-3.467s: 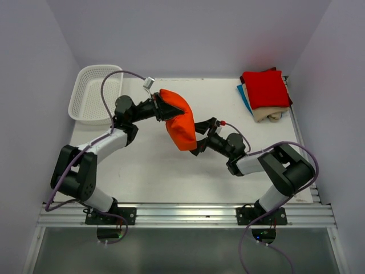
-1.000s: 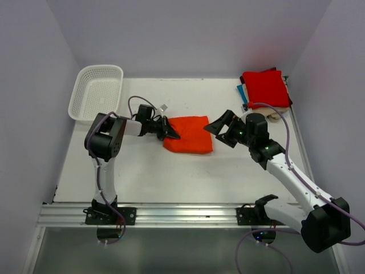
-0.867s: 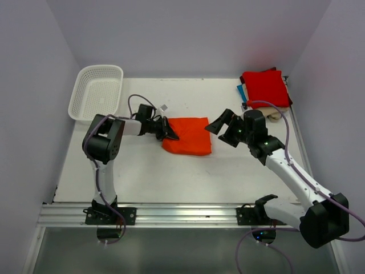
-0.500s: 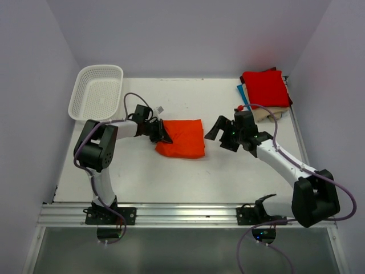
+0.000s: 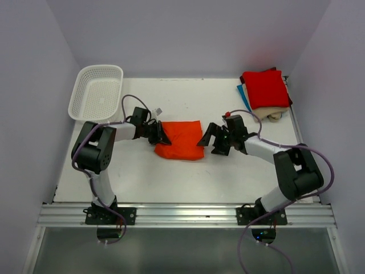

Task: Fold and stack the t-shirts
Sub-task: Neatly place the folded tshirt to the corner

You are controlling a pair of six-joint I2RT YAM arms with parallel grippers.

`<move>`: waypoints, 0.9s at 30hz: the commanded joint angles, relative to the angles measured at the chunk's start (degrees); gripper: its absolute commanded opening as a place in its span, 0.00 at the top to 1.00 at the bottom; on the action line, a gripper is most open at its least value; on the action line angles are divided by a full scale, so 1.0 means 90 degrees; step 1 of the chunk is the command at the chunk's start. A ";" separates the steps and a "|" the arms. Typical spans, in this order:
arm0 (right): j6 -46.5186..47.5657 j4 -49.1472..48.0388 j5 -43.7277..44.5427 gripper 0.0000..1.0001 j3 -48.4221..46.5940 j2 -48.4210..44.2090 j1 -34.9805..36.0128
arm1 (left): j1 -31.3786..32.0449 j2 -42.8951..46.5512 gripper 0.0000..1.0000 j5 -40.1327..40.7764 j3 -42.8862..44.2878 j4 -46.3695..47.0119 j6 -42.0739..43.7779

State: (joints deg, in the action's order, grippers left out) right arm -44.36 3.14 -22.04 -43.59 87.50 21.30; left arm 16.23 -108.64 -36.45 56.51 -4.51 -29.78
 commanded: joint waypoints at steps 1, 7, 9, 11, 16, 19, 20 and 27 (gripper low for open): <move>0.0348 -0.0388 -0.0080 0.01 -0.0195 0.0325 -0.0023 | -0.0026 -0.0107 1.00 0.0681 -0.0351 -0.0622 0.0379; 0.0524 -0.0368 0.0076 0.01 -0.0458 0.0628 -0.0023 | -0.0026 0.0011 1.00 0.0583 -0.0332 -0.0543 0.0282; 0.0534 -0.0368 0.0076 0.01 -0.0517 0.0774 -0.0023 | -0.0026 0.0010 1.00 0.0486 -0.0312 -0.0524 0.0252; 0.0515 -0.0368 0.0028 0.01 -0.0644 0.0940 0.0006 | -0.0016 0.0011 1.00 0.0417 -0.0322 -0.0485 0.0233; 0.0496 -0.0387 0.0223 0.01 -0.1005 0.1642 0.0357 | -0.0016 0.0030 1.00 0.0329 -0.0458 -0.0309 0.0126; 0.0427 -0.0582 0.0320 0.01 -0.1132 0.2072 0.0591 | -0.0016 0.0020 1.00 0.0192 -0.0566 -0.0173 0.0067; 0.0388 -0.0622 0.0301 0.01 -0.1181 0.2210 0.0621 | -0.0016 0.0040 1.00 0.0192 -0.0585 -0.0153 0.0057; 0.0076 -0.0866 0.0408 0.05 -0.1134 0.2358 0.1031 | -0.0016 0.0079 1.00 0.0134 -0.0596 -0.0104 0.0018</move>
State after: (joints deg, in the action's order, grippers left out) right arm -42.87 -8.25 -21.87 -56.31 106.02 28.88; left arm 16.12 -107.33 -38.79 53.28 -2.26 -30.89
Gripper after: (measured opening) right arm 0.976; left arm 0.056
